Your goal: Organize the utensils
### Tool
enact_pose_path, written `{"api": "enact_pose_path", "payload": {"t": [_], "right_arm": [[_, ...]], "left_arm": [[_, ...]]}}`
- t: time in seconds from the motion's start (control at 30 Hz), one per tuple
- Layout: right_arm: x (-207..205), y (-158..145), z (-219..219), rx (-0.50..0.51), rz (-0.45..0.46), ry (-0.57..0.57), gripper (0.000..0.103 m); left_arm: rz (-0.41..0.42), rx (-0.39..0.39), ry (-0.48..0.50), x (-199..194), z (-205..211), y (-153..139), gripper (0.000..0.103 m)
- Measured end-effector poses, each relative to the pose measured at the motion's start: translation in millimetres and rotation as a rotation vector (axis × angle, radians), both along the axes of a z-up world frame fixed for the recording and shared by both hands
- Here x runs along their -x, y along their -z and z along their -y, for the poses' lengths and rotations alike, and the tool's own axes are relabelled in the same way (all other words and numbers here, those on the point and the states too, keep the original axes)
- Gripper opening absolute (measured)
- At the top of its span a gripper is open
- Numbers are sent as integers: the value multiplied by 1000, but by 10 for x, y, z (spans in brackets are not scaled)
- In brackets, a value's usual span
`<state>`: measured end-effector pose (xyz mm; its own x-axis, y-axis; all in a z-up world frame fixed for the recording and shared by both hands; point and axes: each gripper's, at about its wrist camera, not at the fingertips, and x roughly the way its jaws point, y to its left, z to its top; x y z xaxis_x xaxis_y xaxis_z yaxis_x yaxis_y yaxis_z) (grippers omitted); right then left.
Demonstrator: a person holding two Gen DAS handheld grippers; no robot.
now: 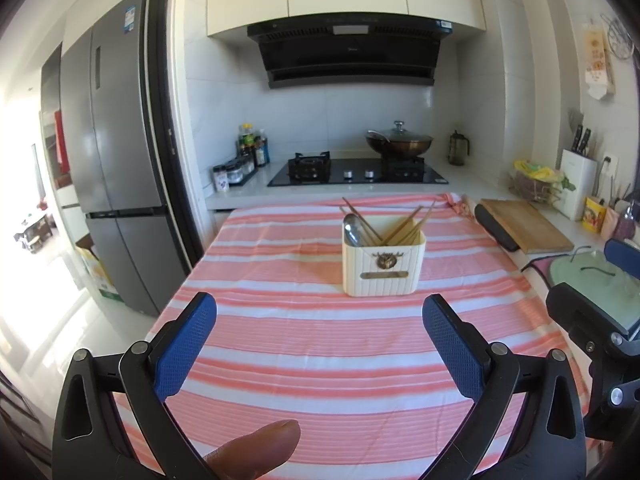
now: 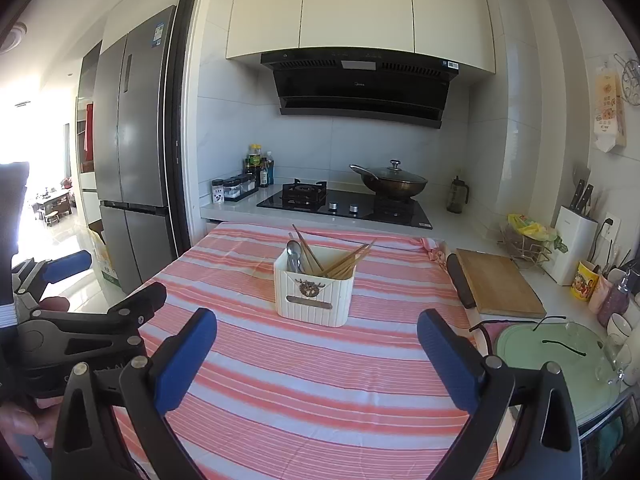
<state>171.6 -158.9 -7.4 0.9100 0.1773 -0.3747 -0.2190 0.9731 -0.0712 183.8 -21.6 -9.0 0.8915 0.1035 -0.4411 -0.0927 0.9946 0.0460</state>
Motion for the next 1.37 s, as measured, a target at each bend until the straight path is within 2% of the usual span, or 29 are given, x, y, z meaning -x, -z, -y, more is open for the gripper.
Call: {"api": "enact_pose_path", "payload": {"t": [1.03,1.23,1.37], "right_arm": [[1,36,-7,2,-15,7,102],[-1,49,17,0,-17,11,102],[-11,59,37,-7,-19,16,102]], "left_arm": [[-21,-11,39,-16,64,41,103],[-8,10,44,9,51,46,103],[6,-5,55,32,51,33,103]]}}
